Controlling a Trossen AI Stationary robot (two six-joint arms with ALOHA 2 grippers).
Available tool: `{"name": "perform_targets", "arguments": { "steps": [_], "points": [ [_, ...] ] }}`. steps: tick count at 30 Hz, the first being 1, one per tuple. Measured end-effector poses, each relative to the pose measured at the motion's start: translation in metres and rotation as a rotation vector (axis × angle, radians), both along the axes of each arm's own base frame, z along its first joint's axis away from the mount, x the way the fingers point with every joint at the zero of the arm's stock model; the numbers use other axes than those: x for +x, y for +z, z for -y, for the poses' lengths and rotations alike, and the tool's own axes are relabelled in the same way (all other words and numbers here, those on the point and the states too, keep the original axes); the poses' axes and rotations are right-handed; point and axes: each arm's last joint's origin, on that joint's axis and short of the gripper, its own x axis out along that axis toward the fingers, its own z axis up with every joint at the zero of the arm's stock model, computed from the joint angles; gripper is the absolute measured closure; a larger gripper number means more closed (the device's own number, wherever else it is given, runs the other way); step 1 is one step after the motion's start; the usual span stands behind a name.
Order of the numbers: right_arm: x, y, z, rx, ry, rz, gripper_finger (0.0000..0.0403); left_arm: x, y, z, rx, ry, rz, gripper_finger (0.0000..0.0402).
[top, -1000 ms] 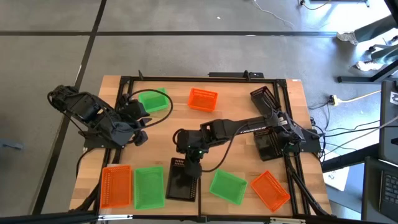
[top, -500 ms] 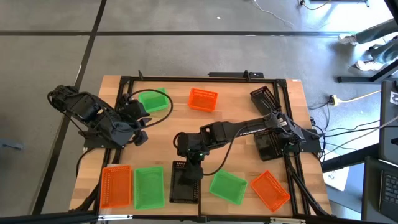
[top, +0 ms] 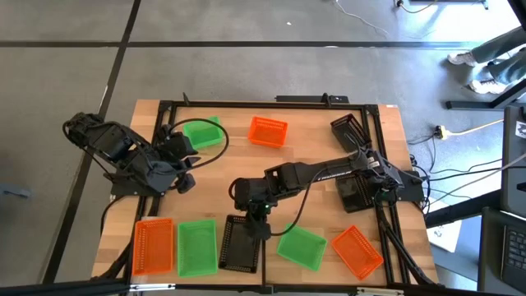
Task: Stack baskets on shelf by color
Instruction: Stack the top green basket on top of the other green basket on the shelf
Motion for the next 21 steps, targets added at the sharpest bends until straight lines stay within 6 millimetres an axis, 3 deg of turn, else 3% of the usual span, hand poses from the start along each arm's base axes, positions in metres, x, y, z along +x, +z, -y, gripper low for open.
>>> {"name": "perform_targets", "arguments": {
  "steps": [10,21],
  "points": [
    [-0.006,0.014,0.005,0.012,0.019,0.031,0.0309,0.000,0.000,0.000,-0.005,0.005,0.003,0.0329],
    [-0.035,0.070,0.028,-0.039,-0.068,0.167,0.0309,0.000,0.000,0.000,-0.045,0.048,0.029,0.0329]
  ]
}}
